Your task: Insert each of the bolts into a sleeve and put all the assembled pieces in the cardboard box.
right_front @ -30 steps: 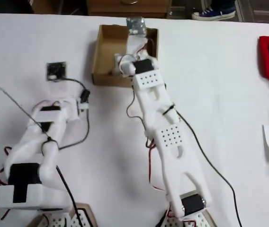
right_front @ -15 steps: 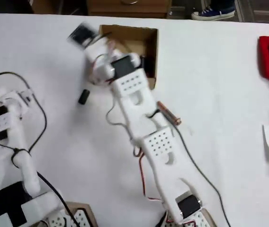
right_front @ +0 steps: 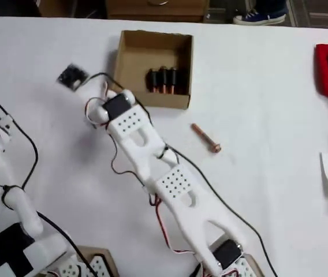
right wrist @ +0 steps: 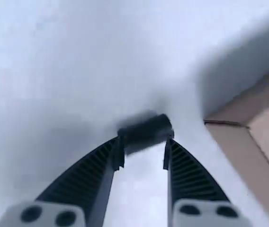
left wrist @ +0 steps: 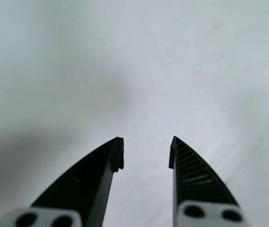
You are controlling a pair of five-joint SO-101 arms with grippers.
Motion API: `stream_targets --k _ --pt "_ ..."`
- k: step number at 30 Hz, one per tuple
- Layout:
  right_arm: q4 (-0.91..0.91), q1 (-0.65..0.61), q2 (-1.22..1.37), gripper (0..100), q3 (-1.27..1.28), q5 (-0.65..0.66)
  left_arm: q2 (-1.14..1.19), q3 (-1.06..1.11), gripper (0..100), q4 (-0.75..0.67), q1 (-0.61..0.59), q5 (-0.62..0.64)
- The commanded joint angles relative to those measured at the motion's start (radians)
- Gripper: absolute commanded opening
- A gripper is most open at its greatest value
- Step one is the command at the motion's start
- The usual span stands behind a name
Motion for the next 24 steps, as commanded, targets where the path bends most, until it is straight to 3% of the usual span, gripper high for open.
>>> stream_targets --k 1,4,24 --pt "-0.102 -0.004 -0.005 12.2 -0.028 -0.393 -0.048 -0.002 17 -0.017 -0.008 0.012" --pt "-0.140 -0.007 -0.004 12.2 -0.025 -0.496 -0.048 -0.002 17 -0.015 -0.008 0.012" --pt "-0.153 -0.010 -0.010 12.3 0.104 -0.505 -0.051 0.028 17 -0.044 -0.003 0.012"
